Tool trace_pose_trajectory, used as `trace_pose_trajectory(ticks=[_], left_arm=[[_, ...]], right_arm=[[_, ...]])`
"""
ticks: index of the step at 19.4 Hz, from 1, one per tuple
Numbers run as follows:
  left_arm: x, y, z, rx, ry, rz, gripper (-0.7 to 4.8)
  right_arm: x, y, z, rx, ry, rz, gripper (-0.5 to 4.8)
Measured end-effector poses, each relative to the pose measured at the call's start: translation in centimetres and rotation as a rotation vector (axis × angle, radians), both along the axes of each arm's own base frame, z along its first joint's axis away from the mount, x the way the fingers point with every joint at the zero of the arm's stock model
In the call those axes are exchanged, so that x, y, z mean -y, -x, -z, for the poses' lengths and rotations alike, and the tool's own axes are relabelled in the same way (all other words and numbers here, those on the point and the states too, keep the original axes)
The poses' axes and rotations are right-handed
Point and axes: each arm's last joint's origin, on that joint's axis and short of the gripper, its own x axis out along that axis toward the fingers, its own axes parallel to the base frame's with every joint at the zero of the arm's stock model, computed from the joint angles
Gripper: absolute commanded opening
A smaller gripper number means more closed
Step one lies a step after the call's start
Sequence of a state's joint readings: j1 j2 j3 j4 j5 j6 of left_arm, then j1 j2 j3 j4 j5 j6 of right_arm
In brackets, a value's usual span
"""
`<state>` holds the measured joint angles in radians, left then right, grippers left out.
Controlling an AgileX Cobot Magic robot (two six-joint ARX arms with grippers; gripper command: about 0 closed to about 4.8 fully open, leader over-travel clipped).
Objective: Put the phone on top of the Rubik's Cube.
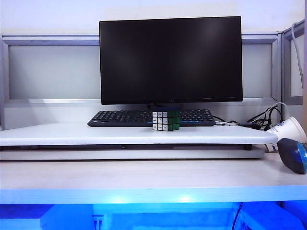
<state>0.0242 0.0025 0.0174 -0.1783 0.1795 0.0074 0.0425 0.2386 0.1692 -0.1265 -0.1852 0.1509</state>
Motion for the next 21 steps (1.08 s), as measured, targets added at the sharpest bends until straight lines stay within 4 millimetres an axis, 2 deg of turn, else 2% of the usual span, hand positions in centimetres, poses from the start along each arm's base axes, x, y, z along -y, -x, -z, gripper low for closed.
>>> trace_pose_trajectory(ticks=[4,8,12,21], left_arm=[[0.0,0.0,0.0,0.0,0.0,-0.001,-0.04],[0.0,0.0,0.0,0.0,0.0,-0.001,-0.04],[0.0,0.0,0.0,0.0,0.0,-0.001,-0.04],[0.0,0.0,0.0,-0.001,0.008,-0.002,-0.04]], right_arm=[[0.0,0.4,2.7,-0.07,0.002,-0.015,-0.08],[0.0,0.7,4.0,-0.051,0.017,-0.021,-0.08],[0.0,1.3,3.8,0.007,0.025,-0.022,-0.08],[0.0,1.3,3.8,0.006,0.067,-0.031,-0.07]])
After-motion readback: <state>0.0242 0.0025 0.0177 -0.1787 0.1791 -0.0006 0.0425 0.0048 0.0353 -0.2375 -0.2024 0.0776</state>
